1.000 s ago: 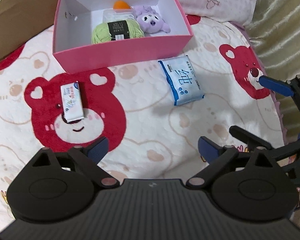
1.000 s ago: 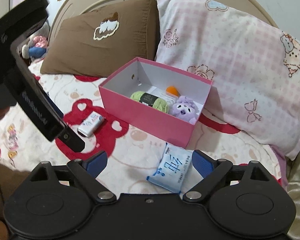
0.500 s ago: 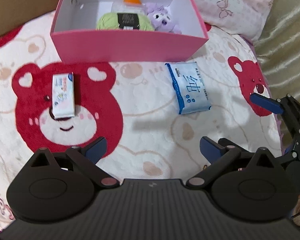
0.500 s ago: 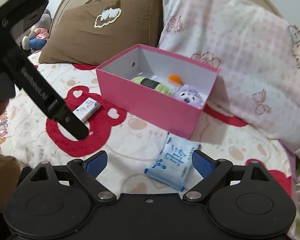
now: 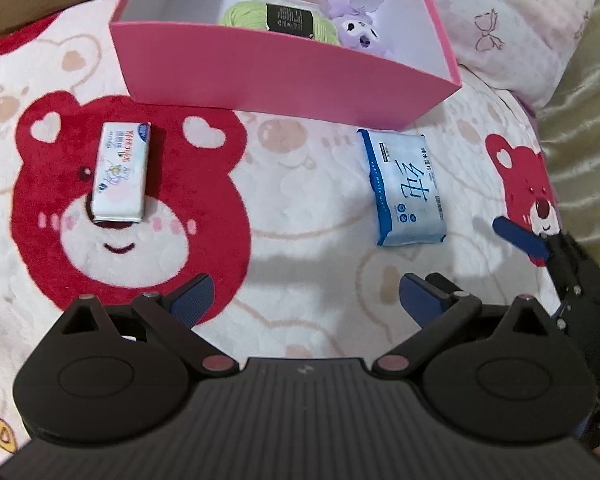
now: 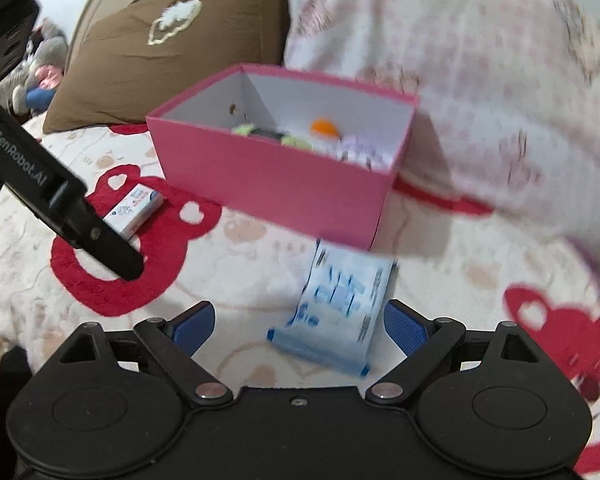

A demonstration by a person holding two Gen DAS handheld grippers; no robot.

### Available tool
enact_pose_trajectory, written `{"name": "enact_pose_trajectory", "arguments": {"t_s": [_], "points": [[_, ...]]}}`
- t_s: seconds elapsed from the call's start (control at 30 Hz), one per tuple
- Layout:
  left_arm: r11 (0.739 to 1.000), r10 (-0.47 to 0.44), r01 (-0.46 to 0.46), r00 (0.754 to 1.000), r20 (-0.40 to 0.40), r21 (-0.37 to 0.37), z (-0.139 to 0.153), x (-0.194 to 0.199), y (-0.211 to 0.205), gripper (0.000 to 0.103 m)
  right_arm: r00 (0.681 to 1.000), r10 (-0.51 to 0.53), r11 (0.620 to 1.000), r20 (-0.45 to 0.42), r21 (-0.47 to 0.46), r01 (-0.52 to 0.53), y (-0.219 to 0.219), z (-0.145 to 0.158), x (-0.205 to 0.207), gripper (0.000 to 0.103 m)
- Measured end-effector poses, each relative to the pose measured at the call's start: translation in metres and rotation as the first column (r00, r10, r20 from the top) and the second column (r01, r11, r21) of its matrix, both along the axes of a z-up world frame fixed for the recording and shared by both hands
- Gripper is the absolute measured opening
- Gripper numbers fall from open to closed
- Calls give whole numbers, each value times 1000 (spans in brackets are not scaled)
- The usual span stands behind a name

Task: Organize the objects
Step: 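Move the left gripper toward the blue-and-white wet-wipes pack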

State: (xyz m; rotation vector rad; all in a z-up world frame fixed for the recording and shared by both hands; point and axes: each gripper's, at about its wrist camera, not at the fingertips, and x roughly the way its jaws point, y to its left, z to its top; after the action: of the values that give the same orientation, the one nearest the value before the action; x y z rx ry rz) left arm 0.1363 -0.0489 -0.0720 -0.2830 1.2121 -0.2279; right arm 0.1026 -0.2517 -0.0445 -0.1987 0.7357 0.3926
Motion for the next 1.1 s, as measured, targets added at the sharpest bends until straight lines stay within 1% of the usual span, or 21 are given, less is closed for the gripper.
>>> {"name": "enact_pose_trajectory", "arguments": {"t_s": [0.03, 0.07, 0.13, 0.17, 0.27, 0.37, 0.43, 0.53, 0.63, 0.7, 0.83, 0.87, 0.9, 0.93, 0.97, 1.0, 1.03, 1.1], "points": [[1000, -3, 3, 1000, 6, 1, -2, 1, -3, 100, 1000, -12, 1000, -8, 11, 12, -3, -3, 1, 93], [1000, -6, 6, 1000, 13, 5, -4, 3, -6, 100, 1000, -23, 1000, 12, 6, 23, -5, -5, -2, 93], [1000, -19, 19, 999, 41, 6, -8, 4, -15, 99, 998, -13, 999, 55, -38, 15, -3, -7, -6, 93], [1000, -22, 21, 998, 55, 9, -10, 5, -19, 99, 998, -9, 999, 54, -39, 12, -3, -8, -6, 93], [999, -33, 32, 996, 77, 8, -18, 11, -32, 98, 1000, -12, 1000, 28, 20, 12, -5, -10, -3, 93], [998, -57, 58, 996, 69, -12, -26, 19, -44, 97, 1000, -12, 1000, 23, -7, 12, -1, -20, 2, 93], [998, -60, 62, 995, 79, -22, -31, 22, -51, 97, 999, 3, 1000, 33, -12, -3, -1, -26, 5, 90], [996, -75, 79, 992, 98, -36, -39, 25, -61, 95, 999, -26, 999, 35, -23, 26, -2, -35, 12, 90], [995, -74, 81, 991, 112, -60, -47, 30, -67, 90, 998, -62, 998, -17, 4, 62, -8, -47, 22, 90], [995, -53, 63, 991, 125, -78, -52, 34, -69, 84, 996, -79, 997, -46, 20, 80, -11, -53, 27, 90], [995, -8, 24, 987, 161, -98, -58, 39, -68, 81, 994, -77, 996, -76, 39, 80, -10, -61, 30, 90], [995, -1, 17, 986, 164, -99, -60, 41, -67, 79, 994, -71, 996, -79, 38, 75, -10, -63, 32, 89], [995, 3, 13, 986, 169, -95, -60, 43, -67, 75, 994, -68, 997, -80, 36, 71, -9, -64, 32, 89], [997, 3, 12, 984, 179, -82, -62, 44, -68, 72, 994, -70, 997, -81, 31, 73, -8, -65, 32, 89], [998, 0, 12, 982, 191, -65, -63, 45, -70, 66, 993, -77, 996, -85, 27, 79, -9, -66, 33, 89], [999, -3, 14, 979, 205, -52, -64, 46, -73, 63, 993, -81, 996, -91, 30, 84, -9, -67, 34, 89], [999, -4, 15, 977, 214, -47, -65, 47, -74, 63, 992, -86, 995, -98, 38, 90, -11, -68, 35, 89], [998, 0, 14, 976, 218, -66, -69, 51, -76, 59, 989, -101, 993, -106, 48, 107, -14, -69, 37, 89]]}}
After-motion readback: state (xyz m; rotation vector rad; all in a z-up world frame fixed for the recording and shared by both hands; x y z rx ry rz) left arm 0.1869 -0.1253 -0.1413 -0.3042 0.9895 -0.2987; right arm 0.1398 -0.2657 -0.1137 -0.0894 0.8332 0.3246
